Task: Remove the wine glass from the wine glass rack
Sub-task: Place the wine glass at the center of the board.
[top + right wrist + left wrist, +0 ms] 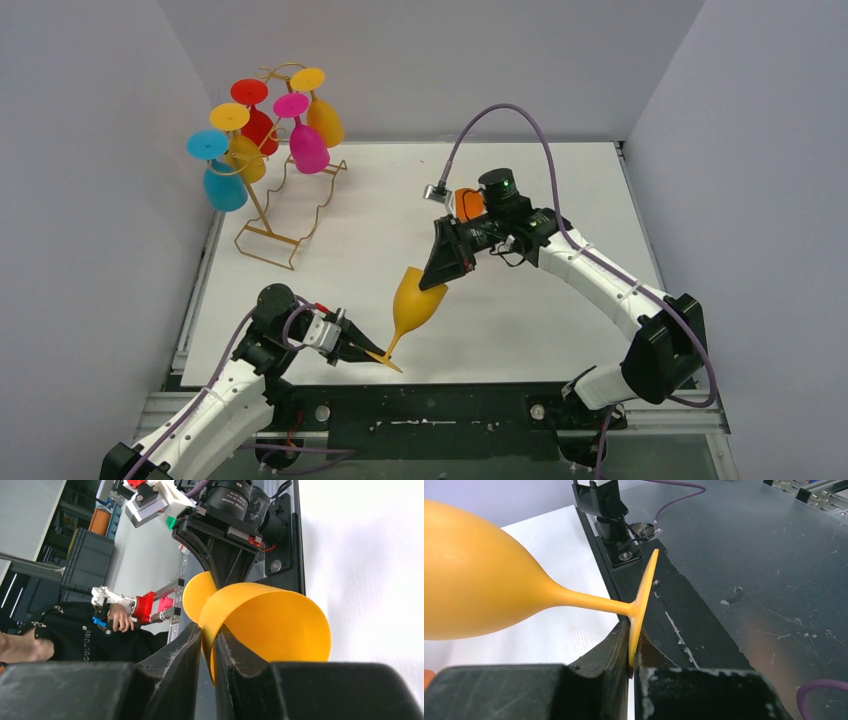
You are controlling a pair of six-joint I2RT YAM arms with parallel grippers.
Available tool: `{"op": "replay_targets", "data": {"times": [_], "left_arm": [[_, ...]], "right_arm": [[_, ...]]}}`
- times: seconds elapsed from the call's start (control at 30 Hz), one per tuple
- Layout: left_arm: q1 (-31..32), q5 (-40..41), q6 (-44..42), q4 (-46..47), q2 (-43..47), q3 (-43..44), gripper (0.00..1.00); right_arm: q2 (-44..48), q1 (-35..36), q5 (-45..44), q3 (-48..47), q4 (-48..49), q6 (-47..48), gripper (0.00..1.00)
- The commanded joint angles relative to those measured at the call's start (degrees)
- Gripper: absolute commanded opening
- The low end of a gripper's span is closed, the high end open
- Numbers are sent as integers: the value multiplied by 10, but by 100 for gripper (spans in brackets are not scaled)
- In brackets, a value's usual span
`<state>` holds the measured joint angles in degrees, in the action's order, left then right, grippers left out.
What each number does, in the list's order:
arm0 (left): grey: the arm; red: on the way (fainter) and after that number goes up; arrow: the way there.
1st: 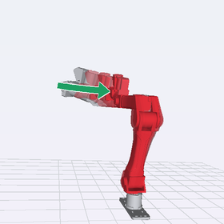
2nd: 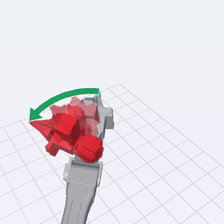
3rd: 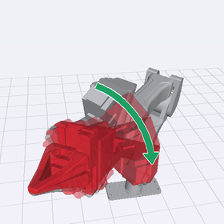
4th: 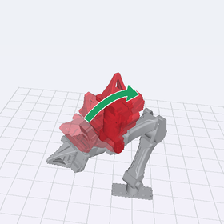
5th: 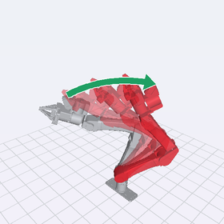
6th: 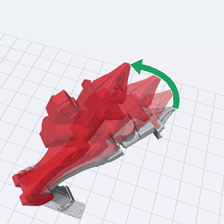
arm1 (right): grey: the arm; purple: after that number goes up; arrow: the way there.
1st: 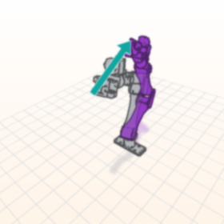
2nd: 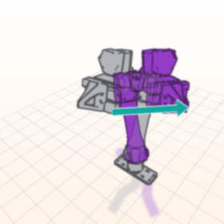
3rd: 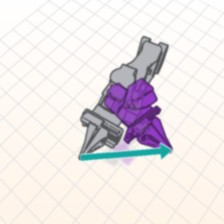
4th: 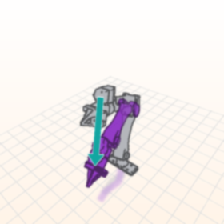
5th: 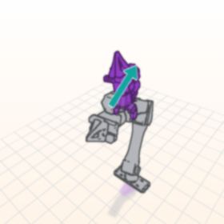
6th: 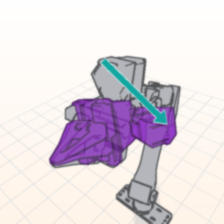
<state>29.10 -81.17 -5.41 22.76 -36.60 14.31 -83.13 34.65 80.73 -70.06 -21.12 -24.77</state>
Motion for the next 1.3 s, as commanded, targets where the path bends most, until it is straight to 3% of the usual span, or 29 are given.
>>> {"op": "replay_targets", "data": {"times": [0.0,0.2,0.33,0.4,0.5,0.6,0.83,1.07,1.17,1.27], "left_arm": [[-2,20,4,-18,-2,23,0],[-2,23,4,-18,-3,23,0],[-2,28,13,-23,-7,25,0],[-2,33,15,-25,-7,26,7],[-3,32,16,-24,-4,27,11],[-3,43,18,-27,4,25,24],[-25,88,44,-23,11,29,40],[-79,97,151,102,-5,9,65],[-89,115,155,104,0,7,79],[-99,135,163,113,-2,9,86]], "right_arm": [[18,18,7,7,39,-13,17],[30,22,-7,15,58,-30,0],[55,23,-25,44,114,-74,0],[74,23,-29,73,171,-113,0],[91,23,-45,105,242,-166,0],[92,22,-60,108,242,-174,0],[94,20,-122,101,220,-172,0],[83,12,-186,90,194,-183,0],[84,10,-224,81,170,-175,0],[88,8,-259,74,152,-166,0]]}}
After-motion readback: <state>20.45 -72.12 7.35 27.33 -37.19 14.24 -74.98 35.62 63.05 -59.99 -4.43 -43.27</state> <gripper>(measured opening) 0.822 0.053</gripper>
